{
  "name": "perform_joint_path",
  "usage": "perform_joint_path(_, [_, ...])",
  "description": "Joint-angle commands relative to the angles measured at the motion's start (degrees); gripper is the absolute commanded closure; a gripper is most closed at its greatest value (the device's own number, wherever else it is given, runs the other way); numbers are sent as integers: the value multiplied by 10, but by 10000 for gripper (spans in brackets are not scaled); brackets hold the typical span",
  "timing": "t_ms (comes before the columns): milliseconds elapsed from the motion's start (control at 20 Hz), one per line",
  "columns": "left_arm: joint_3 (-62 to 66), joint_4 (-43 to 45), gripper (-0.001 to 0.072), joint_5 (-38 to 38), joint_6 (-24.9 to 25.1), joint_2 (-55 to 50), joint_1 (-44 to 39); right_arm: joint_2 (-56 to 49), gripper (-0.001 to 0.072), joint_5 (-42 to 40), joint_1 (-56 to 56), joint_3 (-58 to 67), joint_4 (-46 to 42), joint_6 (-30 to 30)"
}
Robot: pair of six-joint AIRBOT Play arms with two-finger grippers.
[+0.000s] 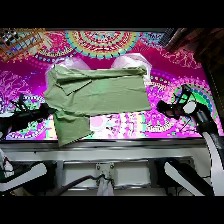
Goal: Fold the clothes and pants, and hang the long-sleeved shirts on hangers.
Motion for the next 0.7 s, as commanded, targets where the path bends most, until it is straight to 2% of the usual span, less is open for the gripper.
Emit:
perform_joint_path(0, [1,-11,700,-2,6,2,0,-65,344,-30,-9,-7,116,-65])
perform_joint_path(200, [1,-11,700,-2,7,2,0,-122,343,-63,-4,-7,175,-102])
perform_joint_path(500, [1,-11,700,2,7,2,0,-143,350,-119,26,-5,194,-104])
perform_joint_path(600, [1,-11,700,2,7,2,0,-154,387,-120,30,0,200,-104])
perform_joint_path(650, [1,-11,700,2,6,2,0,-157,464,-120,30,2,201,-104])
